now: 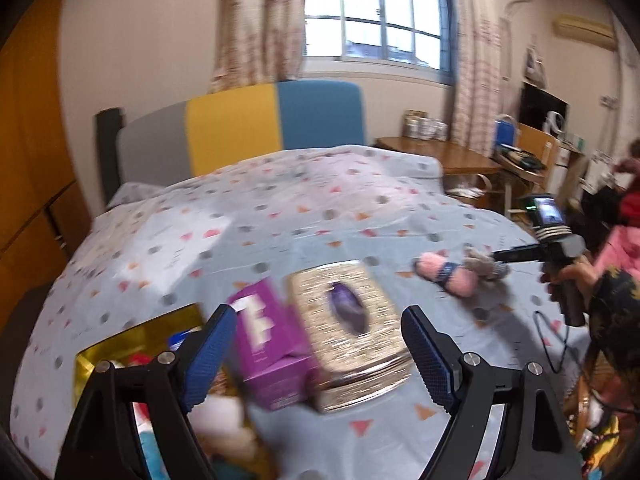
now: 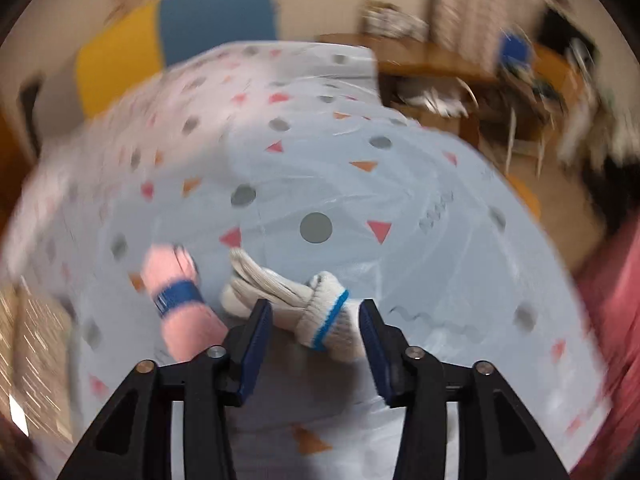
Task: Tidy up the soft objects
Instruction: 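Grasp the white knit gloves with the right gripper while the left grasps the pink dishcloth roll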
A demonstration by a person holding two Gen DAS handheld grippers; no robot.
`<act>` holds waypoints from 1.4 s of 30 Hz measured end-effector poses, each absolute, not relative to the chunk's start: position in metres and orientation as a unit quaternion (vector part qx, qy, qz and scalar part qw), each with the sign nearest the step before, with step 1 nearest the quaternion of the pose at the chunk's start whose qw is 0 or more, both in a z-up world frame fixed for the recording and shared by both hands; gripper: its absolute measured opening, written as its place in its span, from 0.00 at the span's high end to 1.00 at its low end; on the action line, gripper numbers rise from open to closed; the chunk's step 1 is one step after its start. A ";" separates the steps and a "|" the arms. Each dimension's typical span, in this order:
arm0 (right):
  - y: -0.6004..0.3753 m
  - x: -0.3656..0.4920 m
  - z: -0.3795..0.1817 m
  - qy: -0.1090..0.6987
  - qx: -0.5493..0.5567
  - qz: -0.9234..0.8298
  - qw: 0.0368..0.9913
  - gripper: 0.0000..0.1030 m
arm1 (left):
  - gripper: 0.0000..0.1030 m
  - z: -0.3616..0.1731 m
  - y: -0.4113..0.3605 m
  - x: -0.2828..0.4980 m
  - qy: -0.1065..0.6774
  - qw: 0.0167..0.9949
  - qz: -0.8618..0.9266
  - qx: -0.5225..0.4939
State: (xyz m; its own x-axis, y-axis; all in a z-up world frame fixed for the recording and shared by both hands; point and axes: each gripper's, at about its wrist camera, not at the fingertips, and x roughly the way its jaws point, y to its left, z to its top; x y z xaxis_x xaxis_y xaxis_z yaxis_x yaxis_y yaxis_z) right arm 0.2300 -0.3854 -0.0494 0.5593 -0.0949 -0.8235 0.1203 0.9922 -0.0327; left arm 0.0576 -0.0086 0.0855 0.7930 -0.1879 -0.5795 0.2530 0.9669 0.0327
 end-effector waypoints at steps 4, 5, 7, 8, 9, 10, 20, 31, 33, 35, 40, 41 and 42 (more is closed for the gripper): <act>-0.366 0.238 -0.063 0.489 -0.083 -0.026 0.868 0.31 | 0.17 0.083 -0.048 0.070 0.307 0.936 -0.156 0.068; -0.359 0.241 -0.068 0.492 -0.114 -0.024 0.863 0.31 | 0.17 0.082 -0.058 0.073 0.309 0.934 -0.167 0.071; -0.349 0.250 -0.080 0.503 -0.156 -0.015 0.850 0.31 | 0.17 0.081 -0.073 0.077 0.312 0.930 -0.178 0.078; -0.347 0.254 -0.085 0.506 -0.168 -0.017 0.846 0.31 | 0.17 0.080 -0.083 0.080 0.313 0.928 -0.185 0.080; -0.345 0.258 -0.091 0.508 -0.179 -0.019 0.842 0.31 | 0.17 0.080 -0.089 0.082 0.314 0.926 -0.191 0.081; -0.344 0.261 -0.096 0.511 -0.186 -0.019 0.839 0.31 | 0.17 0.078 -0.095 0.084 0.316 0.925 -0.196 0.082; -0.370 0.251 -0.086 0.488 -0.093 -0.060 0.866 0.68 | 0.17 0.049 -0.156 0.106 0.354 0.900 -0.236 0.095; -0.405 0.254 -0.089 0.513 -0.005 -0.103 0.852 0.67 | 0.17 -0.001 -0.211 0.154 0.445 0.862 -0.233 0.066; -0.405 0.255 -0.091 0.518 0.000 -0.100 0.850 0.67 | 0.18 -0.010 -0.217 0.163 0.458 0.857 -0.229 0.063; -0.410 0.256 -0.091 0.519 0.014 -0.099 0.849 0.67 | 0.18 -0.019 -0.223 0.173 0.474 0.850 -0.222 0.058; -0.423 0.257 -0.091 0.521 0.055 -0.092 0.847 0.66 | 0.23 -0.043 -0.234 0.202 0.508 0.835 -0.207 0.033; -0.423 0.258 -0.091 0.521 0.057 -0.091 0.847 0.66 | 0.24 -0.049 -0.237 0.209 0.518 0.830 -0.207 0.024; -0.424 0.258 -0.091 0.522 0.058 -0.091 0.846 0.66 | 0.26 -0.053 -0.240 0.215 0.525 0.826 -0.204 0.017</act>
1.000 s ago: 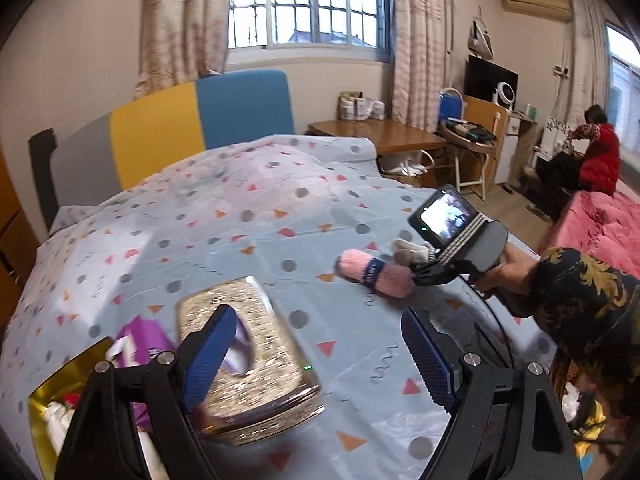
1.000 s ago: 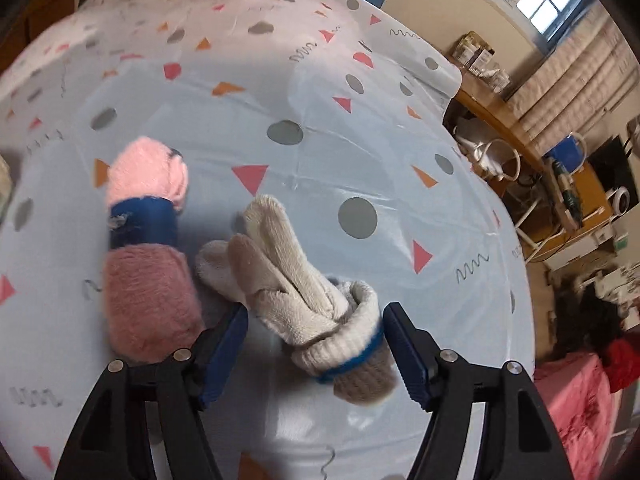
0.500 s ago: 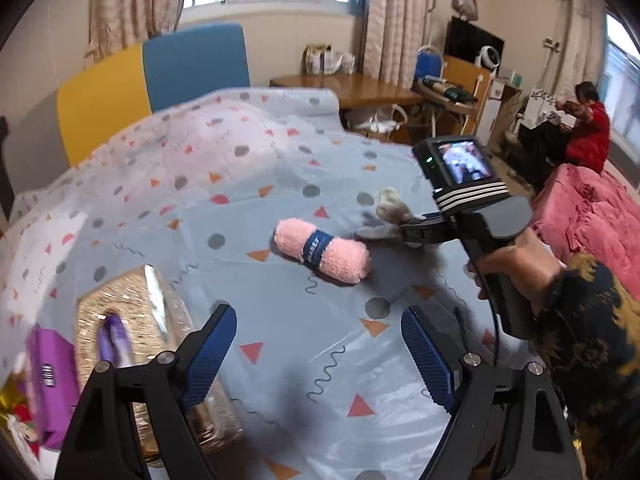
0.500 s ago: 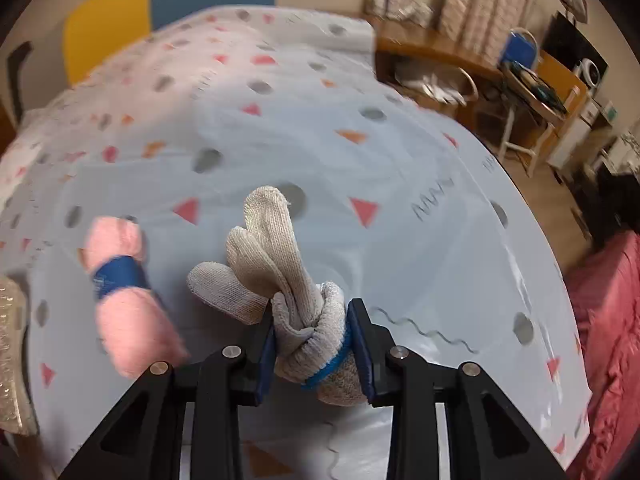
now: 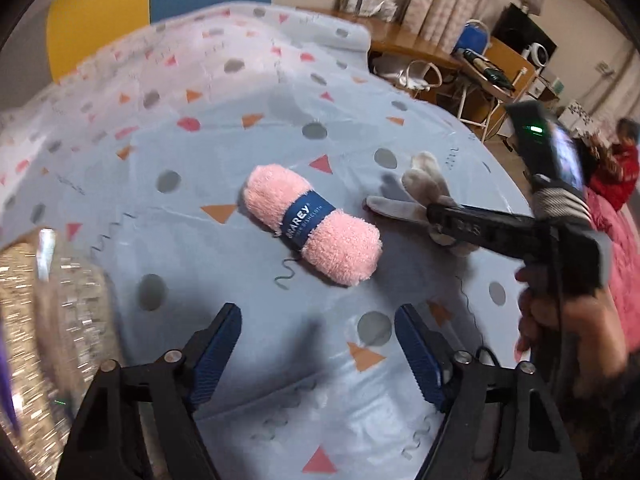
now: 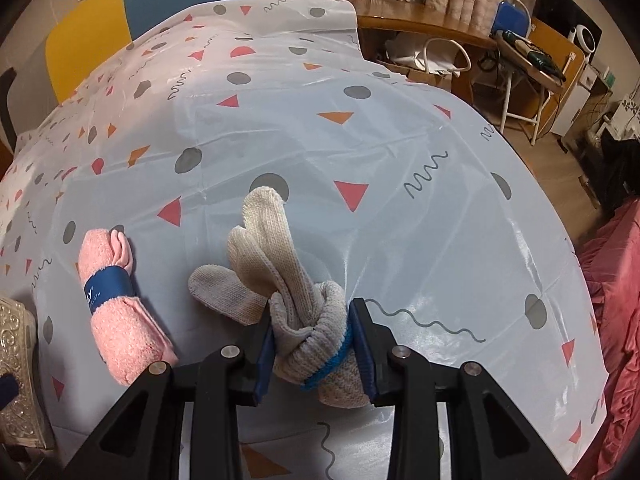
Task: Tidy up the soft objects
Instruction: 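Grasp the white knit gloves with the right gripper while the left grasps the pink dishcloth roll, then lift the pink dishcloth roll with the left gripper while the right lifts the white gloves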
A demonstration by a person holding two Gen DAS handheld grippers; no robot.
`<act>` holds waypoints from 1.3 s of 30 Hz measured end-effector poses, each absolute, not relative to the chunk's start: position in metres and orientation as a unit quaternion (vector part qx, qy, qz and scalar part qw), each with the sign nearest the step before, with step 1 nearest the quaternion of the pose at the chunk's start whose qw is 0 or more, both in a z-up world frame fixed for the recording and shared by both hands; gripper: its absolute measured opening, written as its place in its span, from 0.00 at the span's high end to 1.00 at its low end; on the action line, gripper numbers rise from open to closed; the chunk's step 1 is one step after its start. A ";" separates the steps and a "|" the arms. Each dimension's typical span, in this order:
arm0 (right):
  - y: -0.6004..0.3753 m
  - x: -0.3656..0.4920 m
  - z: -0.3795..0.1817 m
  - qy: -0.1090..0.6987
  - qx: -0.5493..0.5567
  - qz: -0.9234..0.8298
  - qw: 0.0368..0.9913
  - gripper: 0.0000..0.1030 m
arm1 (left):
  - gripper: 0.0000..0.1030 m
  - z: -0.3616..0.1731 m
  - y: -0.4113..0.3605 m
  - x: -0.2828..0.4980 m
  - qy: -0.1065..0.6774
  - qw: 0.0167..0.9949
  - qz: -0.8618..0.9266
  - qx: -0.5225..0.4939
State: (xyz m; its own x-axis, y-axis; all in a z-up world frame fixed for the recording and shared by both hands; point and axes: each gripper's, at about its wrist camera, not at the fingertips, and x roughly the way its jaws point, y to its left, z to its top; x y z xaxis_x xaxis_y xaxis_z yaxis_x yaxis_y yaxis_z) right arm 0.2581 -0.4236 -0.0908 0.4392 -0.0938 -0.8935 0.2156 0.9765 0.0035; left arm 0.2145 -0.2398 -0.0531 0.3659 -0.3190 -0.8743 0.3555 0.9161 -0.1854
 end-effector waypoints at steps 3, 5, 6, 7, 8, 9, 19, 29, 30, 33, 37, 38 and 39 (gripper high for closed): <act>-0.423 0.259 -0.091 0.523 0.057 -0.091 0.846 0.66 | 0.26 -0.063 -0.248 0.231 0.535 0.823 -0.191 -0.005; -0.423 0.260 -0.091 0.524 0.057 -0.091 0.845 0.66 | 0.25 -0.067 -0.253 0.244 0.540 0.822 -0.180 -0.024; -0.422 0.260 -0.091 0.524 0.055 -0.091 0.845 0.66 | 0.25 -0.069 -0.255 0.249 0.544 0.820 -0.176 -0.033; -0.423 0.261 -0.092 0.524 0.054 -0.091 0.845 0.66 | 0.25 -0.073 -0.256 0.256 0.550 0.817 -0.166 -0.043; -0.422 0.261 -0.092 0.525 0.053 -0.091 0.845 0.66 | 0.24 -0.076 -0.259 0.261 0.555 0.815 -0.159 -0.048; -0.422 0.261 -0.092 0.525 0.052 -0.092 0.845 0.66 | 0.24 -0.078 -0.260 0.266 0.557 0.815 -0.154 -0.051; -0.412 0.263 -0.096 0.530 0.016 -0.094 0.843 0.62 | 0.24 -0.104 -0.282 0.307 0.567 0.814 -0.126 -0.028; -0.405 0.265 -0.105 0.532 -0.021 -0.094 0.841 0.60 | 0.58 -0.100 -0.263 0.261 0.527 0.828 -0.182 0.062; -0.404 0.265 -0.105 0.530 -0.024 -0.093 0.842 0.61 | 0.58 -0.100 -0.261 0.252 0.526 0.827 -0.186 0.069; -0.398 0.263 -0.102 0.520 -0.025 -0.072 0.851 0.63 | 0.58 -0.100 -0.251 0.222 0.521 0.824 -0.203 0.085; -0.383 0.261 -0.100 0.520 -0.002 -0.005 0.854 0.63 | 0.58 -0.102 -0.242 0.183 0.509 0.821 -0.235 0.108; -0.381 0.260 -0.099 0.521 0.004 0.007 0.854 0.63 | 0.58 -0.103 -0.239 0.173 0.504 0.822 -0.241 0.112; -0.379 0.259 -0.099 0.522 0.013 0.020 0.853 0.63 | 0.58 -0.104 -0.236 0.166 0.500 0.823 -0.243 0.117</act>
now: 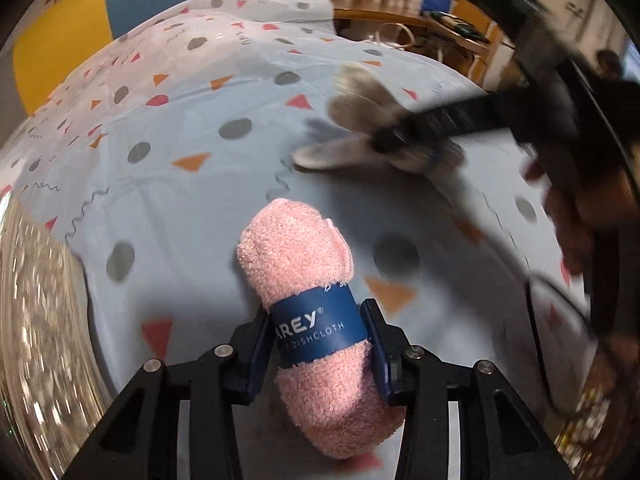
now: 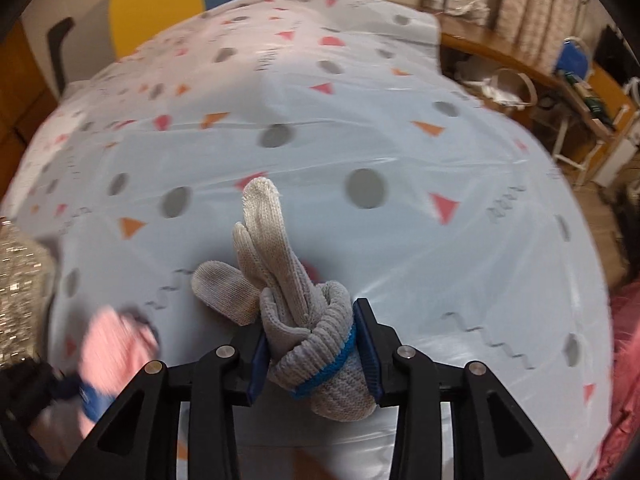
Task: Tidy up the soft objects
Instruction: 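Lift the pink dishcloth roll with the left gripper while the right lifts the white gloves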
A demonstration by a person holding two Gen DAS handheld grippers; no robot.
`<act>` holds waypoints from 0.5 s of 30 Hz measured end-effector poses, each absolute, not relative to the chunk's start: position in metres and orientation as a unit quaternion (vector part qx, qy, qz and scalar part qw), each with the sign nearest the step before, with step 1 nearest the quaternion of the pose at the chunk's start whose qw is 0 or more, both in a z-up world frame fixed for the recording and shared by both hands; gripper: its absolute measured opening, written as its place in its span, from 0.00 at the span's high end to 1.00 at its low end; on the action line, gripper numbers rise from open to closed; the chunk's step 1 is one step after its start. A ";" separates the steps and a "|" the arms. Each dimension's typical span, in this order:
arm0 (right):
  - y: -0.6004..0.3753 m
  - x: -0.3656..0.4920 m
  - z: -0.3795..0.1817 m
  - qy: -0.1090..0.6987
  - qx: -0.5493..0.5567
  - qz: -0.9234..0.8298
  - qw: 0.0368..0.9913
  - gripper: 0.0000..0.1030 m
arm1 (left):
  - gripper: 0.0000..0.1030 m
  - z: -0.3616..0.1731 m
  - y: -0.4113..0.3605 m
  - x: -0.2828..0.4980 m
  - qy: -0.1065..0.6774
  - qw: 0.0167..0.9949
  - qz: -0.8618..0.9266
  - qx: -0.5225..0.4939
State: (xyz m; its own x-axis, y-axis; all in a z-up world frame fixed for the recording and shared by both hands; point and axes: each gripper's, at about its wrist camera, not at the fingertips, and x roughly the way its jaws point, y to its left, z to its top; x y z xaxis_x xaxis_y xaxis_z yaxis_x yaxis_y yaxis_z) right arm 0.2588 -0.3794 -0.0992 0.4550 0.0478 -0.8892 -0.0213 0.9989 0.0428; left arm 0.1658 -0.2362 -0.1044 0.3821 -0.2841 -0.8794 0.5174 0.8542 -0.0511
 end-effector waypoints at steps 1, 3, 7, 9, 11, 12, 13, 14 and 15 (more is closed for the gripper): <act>-0.379 0.258 -0.099 0.524 0.020 0.030 0.851 0.63 | 0.58 -0.106 -0.234 0.158 0.490 0.827 -0.244 0.125; -0.374 0.258 -0.103 0.531 0.031 0.054 0.845 0.62 | 0.58 -0.108 -0.235 0.152 0.476 0.834 -0.244 0.135; -0.365 0.257 -0.112 0.540 0.029 0.046 0.840 0.60 | 0.58 -0.110 -0.230 0.149 0.462 0.842 -0.249 0.128; -0.363 0.257 -0.113 0.540 0.027 0.038 0.840 0.60 | 0.58 -0.111 -0.230 0.147 0.451 0.847 -0.249 0.131; -0.359 0.261 -0.114 0.548 0.016 0.022 0.836 0.61 | 0.58 -0.111 -0.230 0.143 0.446 0.850 -0.248 0.130; -0.353 0.262 -0.114 0.559 0.010 0.012 0.829 0.61 | 0.58 -0.111 -0.229 0.143 0.445 0.851 -0.248 0.129; -0.350 0.265 -0.113 0.568 0.007 0.008 0.823 0.61 | 0.59 -0.110 -0.228 0.144 0.446 0.851 -0.249 0.124; -0.344 0.265 -0.113 0.582 0.002 0.006 0.813 0.61 | 0.61 -0.109 -0.226 0.145 0.448 0.850 -0.249 0.121; -0.341 0.263 -0.113 0.591 0.000 -0.001 0.807 0.62 | 0.62 -0.109 -0.227 0.146 0.449 0.850 -0.248 0.121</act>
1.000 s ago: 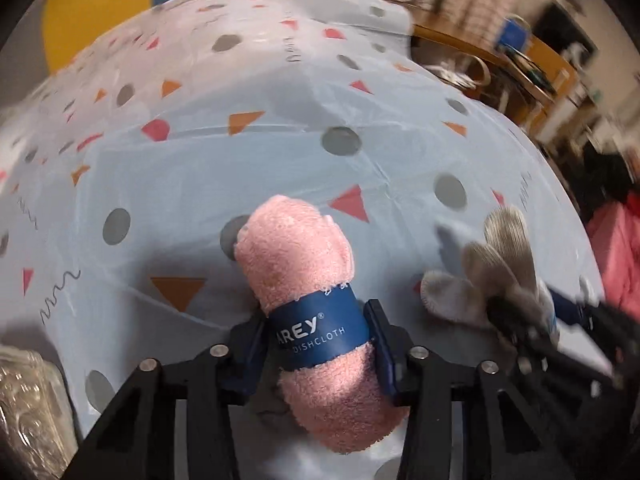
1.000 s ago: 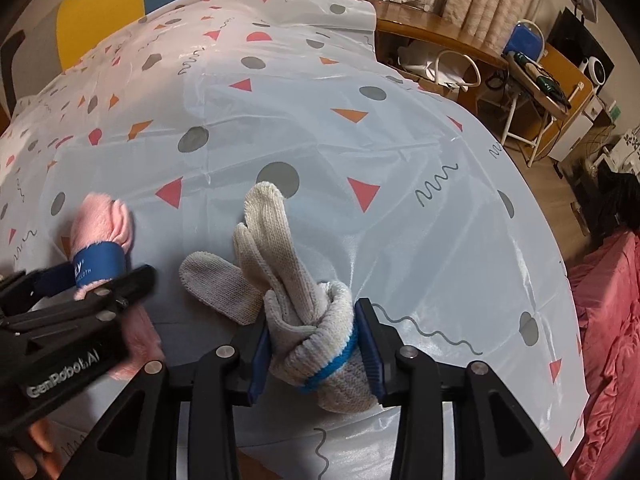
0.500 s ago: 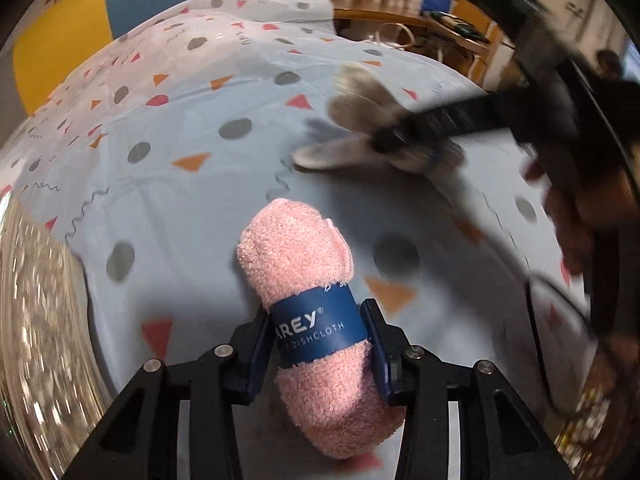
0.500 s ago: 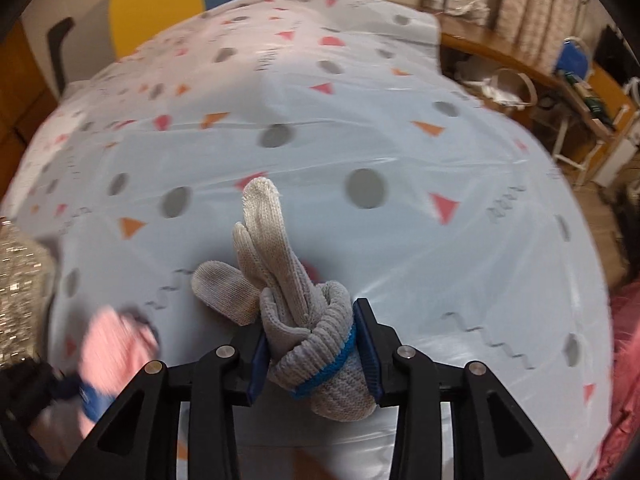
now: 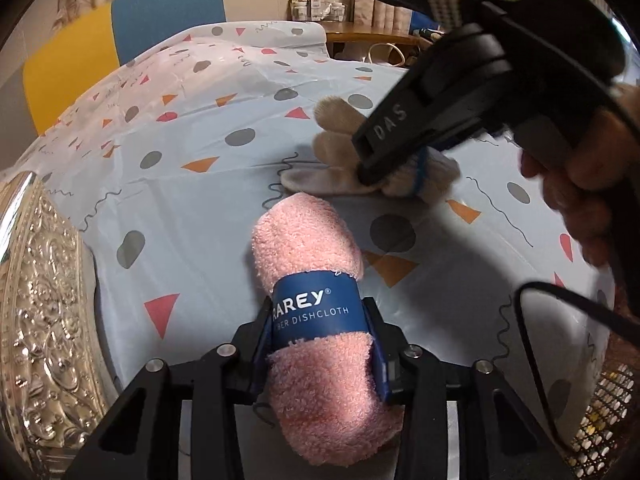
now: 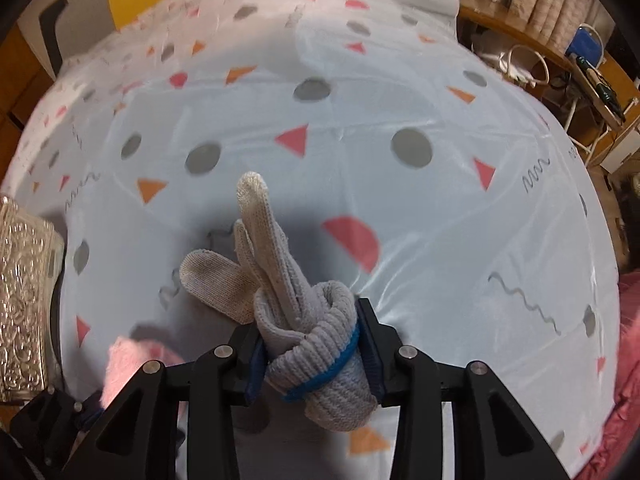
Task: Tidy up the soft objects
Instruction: 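Lift the pink dishcloth roll with the left gripper while the right lifts the white gloves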
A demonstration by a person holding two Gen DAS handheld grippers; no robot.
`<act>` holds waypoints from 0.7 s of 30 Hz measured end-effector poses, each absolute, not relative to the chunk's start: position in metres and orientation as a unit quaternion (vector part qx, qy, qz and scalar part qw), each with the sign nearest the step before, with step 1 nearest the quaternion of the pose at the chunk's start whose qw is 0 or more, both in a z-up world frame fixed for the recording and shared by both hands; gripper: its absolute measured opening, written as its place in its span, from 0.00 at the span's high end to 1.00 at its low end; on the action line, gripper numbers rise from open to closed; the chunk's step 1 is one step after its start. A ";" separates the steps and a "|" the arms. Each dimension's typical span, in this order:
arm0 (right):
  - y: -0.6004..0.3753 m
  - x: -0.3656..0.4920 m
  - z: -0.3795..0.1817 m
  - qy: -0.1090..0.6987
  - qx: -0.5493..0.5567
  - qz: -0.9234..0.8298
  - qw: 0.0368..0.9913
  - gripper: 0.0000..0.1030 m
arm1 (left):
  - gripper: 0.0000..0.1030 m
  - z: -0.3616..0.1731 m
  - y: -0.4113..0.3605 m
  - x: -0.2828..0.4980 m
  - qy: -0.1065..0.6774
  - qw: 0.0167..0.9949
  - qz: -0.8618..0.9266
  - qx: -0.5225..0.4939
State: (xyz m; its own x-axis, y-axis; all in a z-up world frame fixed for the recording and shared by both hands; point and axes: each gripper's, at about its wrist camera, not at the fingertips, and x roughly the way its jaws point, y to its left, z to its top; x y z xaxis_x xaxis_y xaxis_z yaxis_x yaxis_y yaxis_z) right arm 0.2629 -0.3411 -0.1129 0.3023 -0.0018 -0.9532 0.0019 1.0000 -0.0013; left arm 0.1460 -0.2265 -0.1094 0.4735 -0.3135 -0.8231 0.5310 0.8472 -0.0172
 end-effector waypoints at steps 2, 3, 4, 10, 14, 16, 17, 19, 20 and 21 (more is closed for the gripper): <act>-0.341 0.256 -0.114 0.600 0.026 -0.010 0.800 0.61 | 0.64 -0.108 -0.223 0.145 0.453 0.848 -0.247 0.119; -0.341 0.252 -0.115 0.597 0.038 -0.009 0.801 0.61 | 0.65 -0.107 -0.222 0.145 0.457 0.848 -0.244 0.117; -0.342 0.246 -0.116 0.588 0.048 -0.010 0.808 0.61 | 0.66 -0.105 -0.221 0.146 0.459 0.847 -0.240 0.117; -0.337 0.237 -0.121 0.557 0.035 -0.008 0.829 0.60 | 0.66 -0.090 -0.217 0.135 0.447 0.854 -0.240 0.116; -0.334 0.235 -0.121 0.552 0.020 -0.004 0.834 0.60 | 0.66 -0.073 -0.216 0.130 0.428 0.862 -0.246 0.115; -0.331 0.234 -0.121 0.548 0.009 -0.003 0.836 0.60 | 0.66 -0.065 -0.215 0.127 0.422 0.865 -0.247 0.115; -0.329 0.234 -0.121 0.546 0.004 -0.001 0.838 0.60 | 0.66 -0.060 -0.215 0.125 0.418 0.866 -0.247 0.116; -0.325 0.213 -0.121 0.543 0.002 0.000 0.839 0.60 | 0.66 -0.050 -0.214 0.121 0.408 0.871 -0.247 0.121; -0.324 0.212 -0.120 0.542 -0.001 0.000 0.840 0.60 | 0.66 -0.045 -0.213 0.118 0.404 0.873 -0.246 0.122; -0.323 0.211 -0.120 0.541 -0.005 0.000 0.841 0.60 | 0.66 -0.041 -0.212 0.118 0.404 0.873 -0.244 0.120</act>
